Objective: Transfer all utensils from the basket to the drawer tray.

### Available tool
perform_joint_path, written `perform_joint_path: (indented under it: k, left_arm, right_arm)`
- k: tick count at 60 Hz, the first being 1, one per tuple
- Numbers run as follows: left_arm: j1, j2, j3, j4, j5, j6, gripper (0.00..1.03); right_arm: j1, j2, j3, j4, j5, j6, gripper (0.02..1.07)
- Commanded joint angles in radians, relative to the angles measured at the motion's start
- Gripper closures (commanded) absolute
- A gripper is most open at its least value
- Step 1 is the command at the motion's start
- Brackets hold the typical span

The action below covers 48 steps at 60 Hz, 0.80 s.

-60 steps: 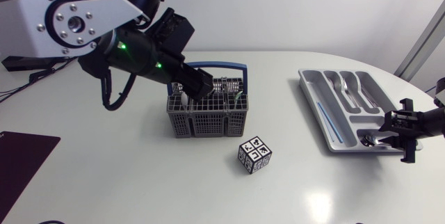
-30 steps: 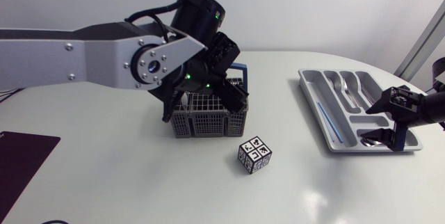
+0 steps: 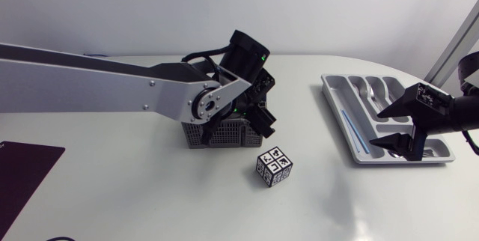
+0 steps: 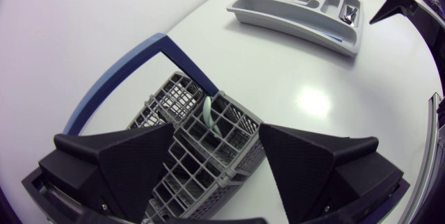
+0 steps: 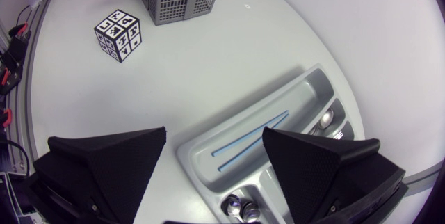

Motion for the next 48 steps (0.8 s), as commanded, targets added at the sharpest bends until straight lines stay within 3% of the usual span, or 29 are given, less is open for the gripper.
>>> perform_joint_path:
  k: [1,15,20,43,48]
  left_arm:
    - [-0.009,0.034,0.005,0.042,-0.034,0.035,0.24]
    - [0.008,0.081,0.03,0.078,-0.045,0.038,0.43]
    - [0.01,0.092,0.034,0.086,-0.045,0.038,0.45]
    - [0.014,0.092,0.013,0.143,-0.045,0.039,0.98]
    - [0.011,0.081,-0.001,0.155,-0.045,0.041,1.0]
  right_arm:
    - [0.02,-0.033,-0.045,-0.009,-0.015,0.034,0.07]
    - [0.055,-0.079,-0.108,0.02,-0.022,0.046,0.07]
    - [0.061,-0.081,-0.114,0.026,-0.022,0.049,0.07]
    - [0.083,-0.117,-0.154,0.035,-0.023,0.052,0.07]
    - [0.088,-0.122,-0.163,0.04,-0.022,0.057,0.07]
